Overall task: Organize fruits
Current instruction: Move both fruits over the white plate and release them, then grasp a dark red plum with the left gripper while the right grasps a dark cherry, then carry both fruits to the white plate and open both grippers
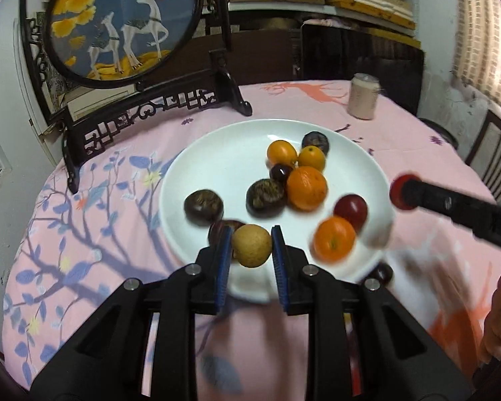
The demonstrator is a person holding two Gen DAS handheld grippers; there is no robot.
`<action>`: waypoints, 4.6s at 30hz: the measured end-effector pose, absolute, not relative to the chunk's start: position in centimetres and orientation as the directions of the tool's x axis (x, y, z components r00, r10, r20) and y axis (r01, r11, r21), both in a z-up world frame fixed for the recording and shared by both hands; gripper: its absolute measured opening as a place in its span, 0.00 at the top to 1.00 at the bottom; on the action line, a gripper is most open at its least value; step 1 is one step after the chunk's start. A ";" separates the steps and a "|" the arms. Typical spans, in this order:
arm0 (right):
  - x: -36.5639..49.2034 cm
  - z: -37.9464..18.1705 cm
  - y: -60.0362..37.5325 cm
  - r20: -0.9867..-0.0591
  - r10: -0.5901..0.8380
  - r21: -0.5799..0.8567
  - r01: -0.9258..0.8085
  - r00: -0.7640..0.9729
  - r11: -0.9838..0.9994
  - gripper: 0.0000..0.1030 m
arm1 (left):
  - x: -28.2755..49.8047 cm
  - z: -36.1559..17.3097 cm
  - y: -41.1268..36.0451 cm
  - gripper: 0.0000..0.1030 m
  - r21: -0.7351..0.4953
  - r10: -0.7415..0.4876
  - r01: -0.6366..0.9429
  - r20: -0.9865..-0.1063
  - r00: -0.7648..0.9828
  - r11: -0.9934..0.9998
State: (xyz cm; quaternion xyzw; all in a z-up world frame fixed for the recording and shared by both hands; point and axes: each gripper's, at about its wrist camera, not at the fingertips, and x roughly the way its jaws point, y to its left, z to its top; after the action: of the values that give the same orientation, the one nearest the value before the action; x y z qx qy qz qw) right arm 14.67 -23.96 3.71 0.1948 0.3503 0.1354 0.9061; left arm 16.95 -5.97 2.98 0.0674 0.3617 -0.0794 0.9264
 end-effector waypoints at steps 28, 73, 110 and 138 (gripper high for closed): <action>11.1 1.2 -28.0 -0.571 0.396 0.560 -0.011 0.719 0.828 0.34 | 10.0 1.3 -7.4 0.10 0.024 -0.276 0.394 -0.674 0.685 0.919; 11.3 0.8 -26.5 -0.603 0.438 0.550 -0.050 0.667 0.834 0.34 | 8.1 -0.7 -6.8 0.14 0.107 -0.218 0.403 -0.702 0.679 0.909; 12.1 -1.5 -22.6 -0.683 0.485 0.507 -0.124 0.546 0.853 0.50 | 10.7 -1.7 -4.5 0.61 -0.126 -0.317 0.357 -0.773 0.550 0.926; 18.3 3.7 -21.7 -0.600 0.404 0.430 -0.147 0.690 0.891 0.69 | 19.9 2.4 -4.7 0.54 -0.039 -0.114 0.122 -0.700 0.705 0.992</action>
State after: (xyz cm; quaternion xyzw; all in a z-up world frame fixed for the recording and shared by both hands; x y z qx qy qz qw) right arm 18.31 -21.74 3.65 0.1772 0.3627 0.1527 0.9021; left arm 19.91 -4.71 2.43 0.0053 0.3785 -0.0640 0.9234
